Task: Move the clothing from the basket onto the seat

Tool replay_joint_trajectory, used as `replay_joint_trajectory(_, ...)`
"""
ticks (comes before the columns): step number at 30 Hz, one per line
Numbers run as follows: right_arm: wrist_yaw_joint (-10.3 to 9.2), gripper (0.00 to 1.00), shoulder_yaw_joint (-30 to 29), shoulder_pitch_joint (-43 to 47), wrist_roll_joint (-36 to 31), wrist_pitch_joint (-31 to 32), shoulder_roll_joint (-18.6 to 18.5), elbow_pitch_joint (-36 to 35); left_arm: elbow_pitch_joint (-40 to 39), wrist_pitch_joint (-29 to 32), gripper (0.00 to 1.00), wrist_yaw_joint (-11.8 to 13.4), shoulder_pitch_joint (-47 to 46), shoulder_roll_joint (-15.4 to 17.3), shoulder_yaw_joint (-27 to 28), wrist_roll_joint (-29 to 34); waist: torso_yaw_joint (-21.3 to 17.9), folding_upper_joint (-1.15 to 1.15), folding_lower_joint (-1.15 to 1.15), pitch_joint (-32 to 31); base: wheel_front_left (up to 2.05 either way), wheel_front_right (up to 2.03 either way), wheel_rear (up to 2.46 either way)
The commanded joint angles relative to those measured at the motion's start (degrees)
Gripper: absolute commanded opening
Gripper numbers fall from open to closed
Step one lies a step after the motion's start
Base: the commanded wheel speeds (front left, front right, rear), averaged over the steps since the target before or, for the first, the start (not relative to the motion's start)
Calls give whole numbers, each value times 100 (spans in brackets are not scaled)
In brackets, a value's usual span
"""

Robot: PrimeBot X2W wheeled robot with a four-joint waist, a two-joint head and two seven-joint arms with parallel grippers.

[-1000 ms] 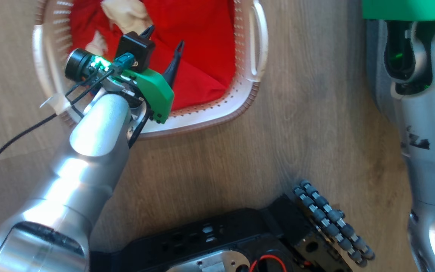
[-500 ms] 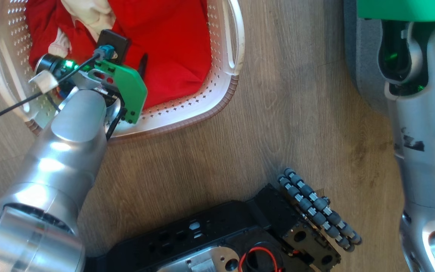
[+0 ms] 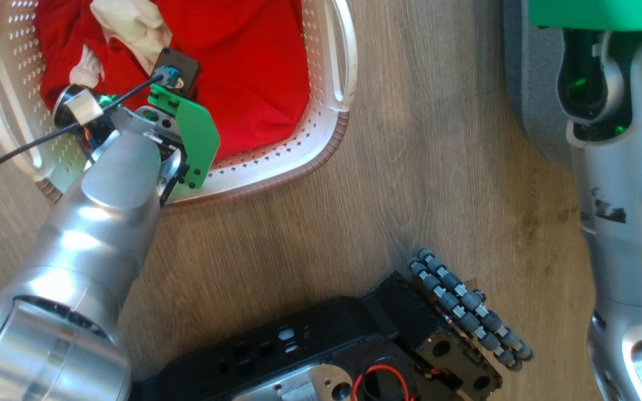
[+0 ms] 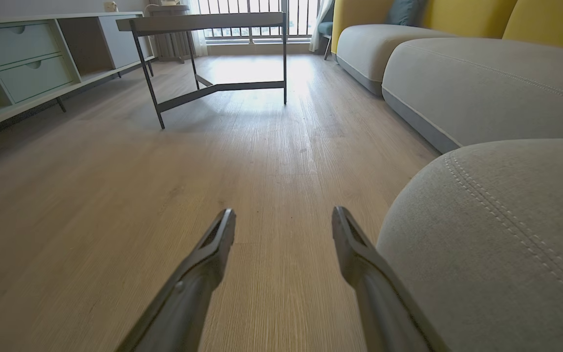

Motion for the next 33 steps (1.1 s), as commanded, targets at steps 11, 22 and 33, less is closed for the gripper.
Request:
replay_joint_trajectory(11, 41, 100, -30, 260, -25, -27, 83, -79, -73, -478, 0, -16, 172, -26, 93, -290, 191, 0, 0, -456, 0, 0, 0)
replay_joint_trajectory(22, 41, 100, 22, 507, -97, -27, -179, 137, -915, -1082, 48, -21, 466, -67, 187, -651, 609, 0, 0, -1384, 0, 0, 0)
replay_joint_trajectory(33, 41, 100, 16, 1067, -76, -27, -453, 469, -2981, -1090, 100, 282, 1589, -23, 1127, -354, 1073, 0, 0, -2612, 0, 0, 0)
